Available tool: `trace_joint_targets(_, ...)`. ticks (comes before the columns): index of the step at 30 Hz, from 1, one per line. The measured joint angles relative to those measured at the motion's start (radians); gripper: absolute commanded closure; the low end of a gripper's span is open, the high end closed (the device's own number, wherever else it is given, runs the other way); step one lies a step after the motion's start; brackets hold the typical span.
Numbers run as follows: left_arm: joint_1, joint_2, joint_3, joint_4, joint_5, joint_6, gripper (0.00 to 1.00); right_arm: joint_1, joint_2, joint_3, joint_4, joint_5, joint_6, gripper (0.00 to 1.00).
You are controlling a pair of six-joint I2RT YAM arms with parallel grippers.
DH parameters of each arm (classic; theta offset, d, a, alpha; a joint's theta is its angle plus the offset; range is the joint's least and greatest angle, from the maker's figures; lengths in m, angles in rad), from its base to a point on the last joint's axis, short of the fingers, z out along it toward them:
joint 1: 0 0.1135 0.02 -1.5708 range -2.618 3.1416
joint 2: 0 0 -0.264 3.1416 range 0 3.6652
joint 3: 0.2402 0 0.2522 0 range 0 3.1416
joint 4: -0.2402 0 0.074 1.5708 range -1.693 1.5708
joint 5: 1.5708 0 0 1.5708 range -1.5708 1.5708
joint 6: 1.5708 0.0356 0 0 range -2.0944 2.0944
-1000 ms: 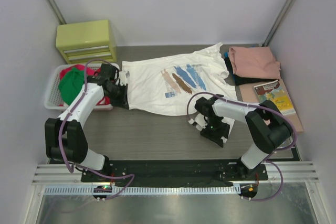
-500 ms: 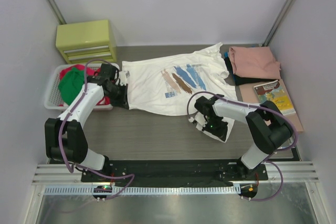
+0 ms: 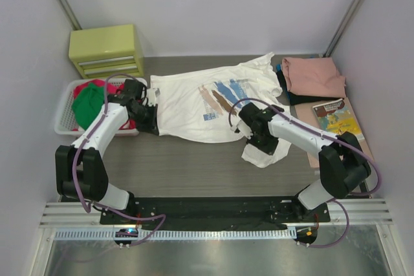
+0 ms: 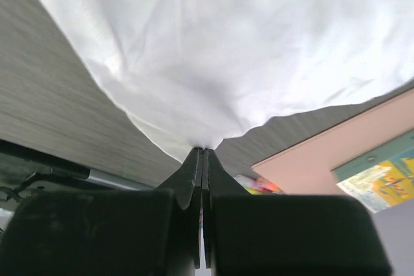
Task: Fold and stack the t-shirts
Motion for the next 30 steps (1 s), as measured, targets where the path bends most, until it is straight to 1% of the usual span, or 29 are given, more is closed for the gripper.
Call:
trace_joint_targets(2,0.0,0.0,-0.005,0.003,-0.001,0.003,1.0,-0.006,-0.002,0.06,0.007,0.024,0.003,0.99)
trace_joint_targets(8,0.0,-0.006,-0.034,0.01,-0.016,0.02,1.0,-0.061,0.003,0.129,0.029,0.083,0.003,0.99)
trace_joint_targets(16,0.0,-0.029,-0.05,0.017,-0.043,0.048,1.0,-0.159,0.039,0.177,0.095,0.189,-0.017,0.99)
trace_joint_targets(22,0.0,-0.033,-0.075,0.032,-0.054,0.055,1.0,-0.249,0.124,0.187,0.183,0.248,-0.058,0.99)
trace_joint_targets(26,0.0,-0.046,-0.095,0.04,-0.062,0.059,1.0,-0.286,0.169,0.199,0.223,0.268,-0.077,0.99)
trace_joint_targets(30,0.0,-0.051,-0.112,0.047,-0.068,0.063,1.0,-0.291,0.18,0.217,0.254,0.277,-0.086,0.99)
